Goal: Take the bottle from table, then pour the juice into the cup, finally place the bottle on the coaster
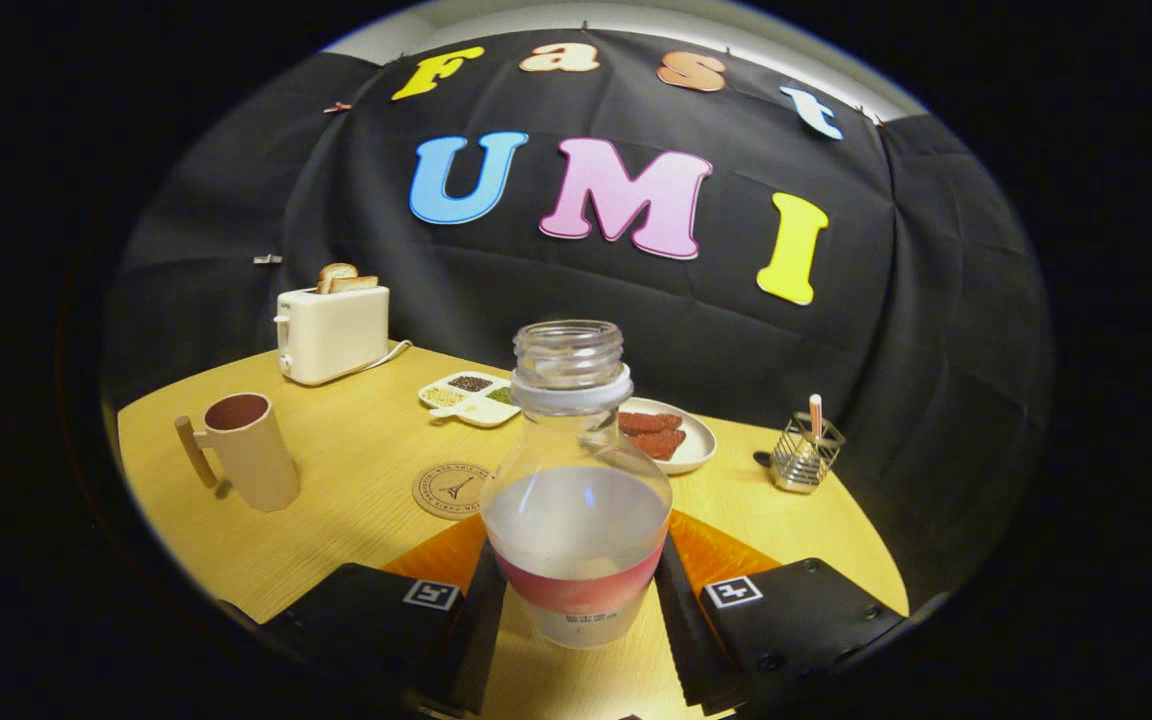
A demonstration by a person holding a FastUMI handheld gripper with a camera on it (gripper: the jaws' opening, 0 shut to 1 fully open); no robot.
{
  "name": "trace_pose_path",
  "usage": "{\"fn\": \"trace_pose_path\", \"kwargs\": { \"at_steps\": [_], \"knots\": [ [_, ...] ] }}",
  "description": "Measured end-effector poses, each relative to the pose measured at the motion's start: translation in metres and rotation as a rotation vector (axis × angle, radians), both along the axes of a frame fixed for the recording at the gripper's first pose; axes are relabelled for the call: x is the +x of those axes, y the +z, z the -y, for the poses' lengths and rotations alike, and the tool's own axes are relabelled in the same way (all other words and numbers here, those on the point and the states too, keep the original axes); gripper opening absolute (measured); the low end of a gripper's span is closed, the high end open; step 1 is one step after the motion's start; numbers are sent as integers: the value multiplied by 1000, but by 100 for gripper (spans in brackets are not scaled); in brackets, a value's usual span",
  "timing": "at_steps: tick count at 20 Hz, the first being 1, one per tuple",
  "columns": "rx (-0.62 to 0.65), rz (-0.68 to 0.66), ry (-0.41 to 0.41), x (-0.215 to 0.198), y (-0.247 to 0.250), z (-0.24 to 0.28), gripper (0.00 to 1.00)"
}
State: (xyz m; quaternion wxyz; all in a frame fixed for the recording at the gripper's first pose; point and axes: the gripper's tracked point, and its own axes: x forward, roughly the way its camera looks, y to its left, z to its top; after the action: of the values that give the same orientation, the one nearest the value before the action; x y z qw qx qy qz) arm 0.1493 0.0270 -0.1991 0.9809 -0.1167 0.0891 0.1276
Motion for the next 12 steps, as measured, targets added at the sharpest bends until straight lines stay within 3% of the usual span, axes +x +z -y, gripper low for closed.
{"fn": "trace_pose_path", "kwargs": {
  "at_steps": [12],
  "knots": [
    [-389,160,193,5,55,-88,73]
  ]
}}
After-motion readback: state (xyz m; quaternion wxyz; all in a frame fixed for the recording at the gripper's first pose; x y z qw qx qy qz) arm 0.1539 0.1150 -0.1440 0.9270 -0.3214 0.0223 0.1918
